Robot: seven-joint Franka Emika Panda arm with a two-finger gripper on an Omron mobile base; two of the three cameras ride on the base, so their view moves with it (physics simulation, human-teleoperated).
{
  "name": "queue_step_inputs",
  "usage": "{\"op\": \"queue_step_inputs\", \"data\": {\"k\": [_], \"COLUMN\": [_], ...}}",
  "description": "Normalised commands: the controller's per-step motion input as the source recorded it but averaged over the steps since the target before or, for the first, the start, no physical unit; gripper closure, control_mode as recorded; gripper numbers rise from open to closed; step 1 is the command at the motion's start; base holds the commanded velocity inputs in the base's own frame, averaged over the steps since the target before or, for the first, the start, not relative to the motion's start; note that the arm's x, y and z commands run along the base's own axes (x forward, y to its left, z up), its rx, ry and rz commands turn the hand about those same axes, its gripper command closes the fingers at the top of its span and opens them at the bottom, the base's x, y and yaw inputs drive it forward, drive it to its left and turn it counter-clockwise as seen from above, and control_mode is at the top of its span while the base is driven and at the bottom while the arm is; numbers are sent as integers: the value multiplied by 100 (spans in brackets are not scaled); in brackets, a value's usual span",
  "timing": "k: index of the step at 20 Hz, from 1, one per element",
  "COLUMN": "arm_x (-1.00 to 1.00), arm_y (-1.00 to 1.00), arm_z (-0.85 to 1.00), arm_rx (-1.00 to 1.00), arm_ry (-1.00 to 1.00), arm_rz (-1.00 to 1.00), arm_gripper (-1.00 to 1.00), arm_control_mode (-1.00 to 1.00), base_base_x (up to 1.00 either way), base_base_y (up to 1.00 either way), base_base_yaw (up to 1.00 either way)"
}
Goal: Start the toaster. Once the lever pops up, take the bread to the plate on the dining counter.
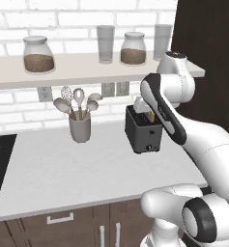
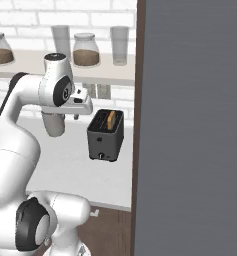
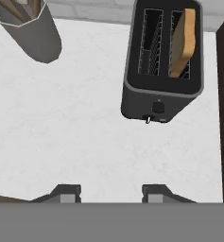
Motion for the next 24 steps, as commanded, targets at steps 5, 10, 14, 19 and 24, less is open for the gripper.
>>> {"op": "queue_step_inputs", "data": {"k": [5, 10, 14, 19, 24], "arm_x": [-7, -17, -21, -1, 12], "arm_y": [-4, -24, -36, -31, -14], "arm_z": [-2, -29, -19, -35, -2], "arm_rx": [0, -2, 0, 0, 2], "arm_ry": [0, 0, 0, -1, -1], "arm_rz": [0, 0, -1, -5, -8], "arm_gripper": [-100, -100, -100, -100, -100], "arm_control_mode": [-100, -100, -100, -100, -100], "base_base_x": [0, 0, 0, 0, 0], "base_base_y": [0, 0, 0, 0, 0], "base_base_yaw": [0, 0, 0, 0, 0]}}
